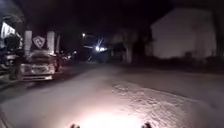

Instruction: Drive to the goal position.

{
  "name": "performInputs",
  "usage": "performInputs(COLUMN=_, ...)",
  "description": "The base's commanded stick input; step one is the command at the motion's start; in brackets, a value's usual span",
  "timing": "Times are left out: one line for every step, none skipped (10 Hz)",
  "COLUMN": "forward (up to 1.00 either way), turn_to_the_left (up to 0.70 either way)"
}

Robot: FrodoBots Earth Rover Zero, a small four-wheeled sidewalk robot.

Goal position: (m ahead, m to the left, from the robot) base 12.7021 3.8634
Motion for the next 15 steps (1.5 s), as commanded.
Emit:
performInputs(forward=0.7, turn_to_the_left=0.35)
performInputs(forward=0.7, turn_to_the_left=0.35)
performInputs(forward=0.7, turn_to_the_left=0.3)
performInputs(forward=0.7, turn_to_the_left=0.0)
performInputs(forward=0.7, turn_to_the_left=0.0)
performInputs(forward=0.7, turn_to_the_left=0.0)
performInputs(forward=0.7, turn_to_the_left=0.0)
performInputs(forward=0.7, turn_to_the_left=0.0)
performInputs(forward=0.7, turn_to_the_left=0.0)
performInputs(forward=0.7, turn_to_the_left=0.0)
performInputs(forward=0.7, turn_to_the_left=0.0)
performInputs(forward=0.7, turn_to_the_left=0.0)
performInputs(forward=0.7, turn_to_the_left=0.0)
performInputs(forward=0.7, turn_to_the_left=0.0)
performInputs(forward=0.7, turn_to_the_left=0.0)
